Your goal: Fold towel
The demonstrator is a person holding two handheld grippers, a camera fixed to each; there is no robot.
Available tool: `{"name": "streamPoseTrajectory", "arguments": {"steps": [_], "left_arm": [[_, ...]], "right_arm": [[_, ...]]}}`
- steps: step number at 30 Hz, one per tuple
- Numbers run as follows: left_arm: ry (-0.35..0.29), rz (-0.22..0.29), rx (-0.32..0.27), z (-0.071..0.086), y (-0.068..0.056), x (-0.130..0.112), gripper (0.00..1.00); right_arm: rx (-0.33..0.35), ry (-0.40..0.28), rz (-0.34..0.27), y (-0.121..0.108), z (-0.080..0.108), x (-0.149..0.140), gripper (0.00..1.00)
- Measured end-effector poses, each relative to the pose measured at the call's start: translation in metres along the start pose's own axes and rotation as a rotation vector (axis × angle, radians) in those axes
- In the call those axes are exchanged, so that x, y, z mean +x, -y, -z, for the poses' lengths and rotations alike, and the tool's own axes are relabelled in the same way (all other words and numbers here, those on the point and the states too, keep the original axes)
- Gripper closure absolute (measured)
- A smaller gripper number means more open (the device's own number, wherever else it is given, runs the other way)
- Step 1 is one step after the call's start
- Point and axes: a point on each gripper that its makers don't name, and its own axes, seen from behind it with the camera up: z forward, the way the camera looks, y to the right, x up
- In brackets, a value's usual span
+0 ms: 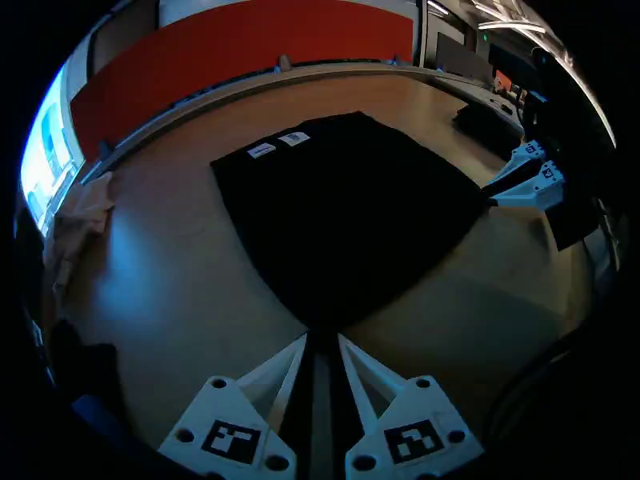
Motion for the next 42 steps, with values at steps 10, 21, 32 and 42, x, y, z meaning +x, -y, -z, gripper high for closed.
{"name": "streamPoseTrajectory", "arguments": {"steps": [10, 21, 32, 42], "left_arm": [[-0.002, 0.045, 0.004, 0.001, 0.001, 0.001, 0.92], [-0.001, 0.054, 0.009, 0.001, 0.001, 0.002, 0.92], [-0.019, 0.087, 0.009, 0.013, 0.002, 0.015, 0.92], [-0.049, 0.136, 0.012, 0.046, 0.007, 0.042, 0.92]], "right_arm": [[0.013, -0.020, -0.026, 0.004, 0.005, 0.008, 0.86], [0.020, -0.028, -0.040, 0.004, 0.008, 0.010, 0.88], [0.022, -0.057, -0.025, 0.004, 0.021, 0.029, 0.88], [0.022, -0.112, -0.018, 0.003, 0.052, 0.065, 0.88]]}}
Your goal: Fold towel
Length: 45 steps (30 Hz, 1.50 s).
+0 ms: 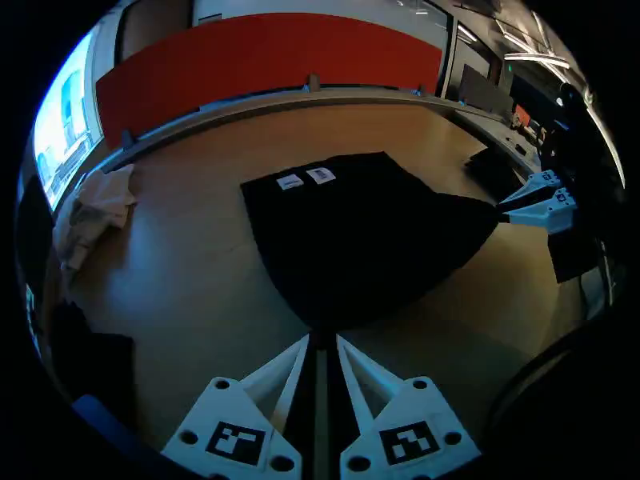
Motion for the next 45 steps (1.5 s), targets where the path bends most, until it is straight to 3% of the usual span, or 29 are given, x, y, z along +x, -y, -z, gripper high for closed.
{"name": "streamPoseTrajectory", "arguments": {"steps": [12, 24, 32, 45], "left_arm": [[0.006, 0.028, -0.008, 0.041, -0.009, 0.019, 0.92], [0.013, 0.057, -0.032, 0.072, -0.025, 0.025, 0.92], [0.002, 0.069, -0.037, 0.080, -0.027, 0.031, 0.92], [-0.003, 0.078, -0.036, 0.072, -0.025, 0.035, 0.92]], "right_arm": [[0.005, -0.041, 0.015, 0.006, 0.036, 0.034, 0.88], [0.028, -0.044, 0.000, 0.016, 0.067, 0.043, 0.88], [0.040, -0.054, 0.002, 0.025, 0.077, 0.050, 0.88], [0.037, -0.040, -0.010, 0.019, 0.071, 0.047, 0.88]]}}
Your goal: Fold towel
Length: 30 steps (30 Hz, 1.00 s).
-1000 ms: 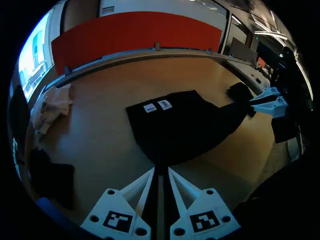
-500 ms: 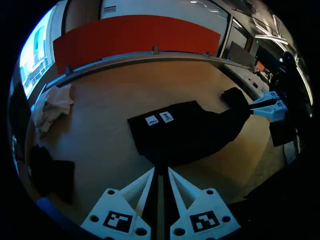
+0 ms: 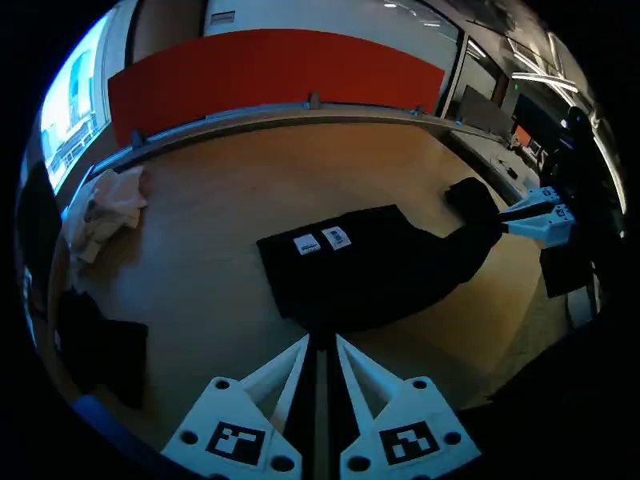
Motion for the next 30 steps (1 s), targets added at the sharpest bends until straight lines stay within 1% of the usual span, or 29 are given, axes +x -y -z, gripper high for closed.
{"name": "streamPoseTrajectory", "arguments": {"steps": [6, 9, 15, 21, 27, 30], "left_arm": [[-0.011, -0.005, 0.003, -0.014, 0.006, 0.012, 0.92], [-0.014, -0.003, 0.007, -0.023, 0.011, 0.017, 0.92], [-0.017, 0.008, 0.022, -0.043, 0.022, 0.026, 0.92], [-0.008, 0.019, 0.046, -0.059, 0.033, 0.029, 0.92], [0.011, 0.050, 0.053, -0.075, 0.036, 0.025, 0.92], [0.019, 0.055, 0.057, -0.080, 0.038, 0.022, 0.92]], "right_arm": [[-0.014, 0.012, 0.005, -0.012, -0.011, 0.003, 0.88], [-0.021, 0.020, 0.007, -0.019, -0.020, 0.003, 0.88], [-0.037, 0.031, -0.009, -0.034, -0.039, 0.005, 0.88], [-0.047, 0.041, -0.027, -0.045, -0.055, 0.005, 0.88], [-0.057, 0.060, -0.044, -0.054, -0.071, 0.001, 0.88], [-0.057, 0.067, -0.047, -0.056, -0.075, -0.001, 0.88]]}}
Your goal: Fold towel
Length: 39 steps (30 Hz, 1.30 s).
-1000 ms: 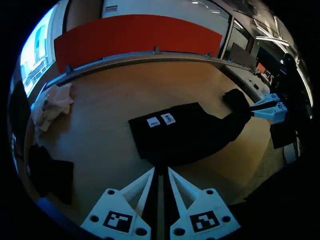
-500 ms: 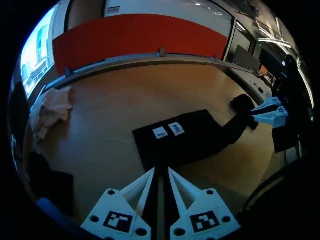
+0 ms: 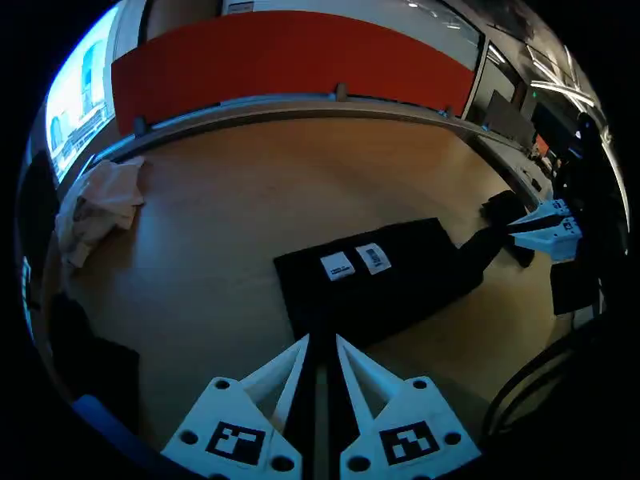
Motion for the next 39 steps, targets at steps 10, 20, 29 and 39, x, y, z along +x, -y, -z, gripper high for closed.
{"name": "streamPoseTrajectory", "arguments": {"steps": [10, 20, 29, 39], "left_arm": [[0.014, 0.015, 0.020, -0.024, 0.009, 0.000, 0.92], [0.031, 0.017, 0.046, -0.057, 0.021, 0.004, 0.92], [0.040, 0.023, 0.053, -0.072, 0.027, 0.007, 0.85], [0.044, 0.031, 0.082, -0.085, 0.037, 0.010, 0.70]], "right_arm": [[-0.006, 0.024, -0.013, -0.008, -0.020, -0.004, 0.88], [-0.015, 0.044, -0.049, -0.020, -0.046, -0.006, 0.88], [-0.042, 0.047, -0.084, -0.027, -0.061, -0.008, 0.87], [-0.091, 0.063, -0.100, -0.039, -0.078, -0.017, 0.81]]}}
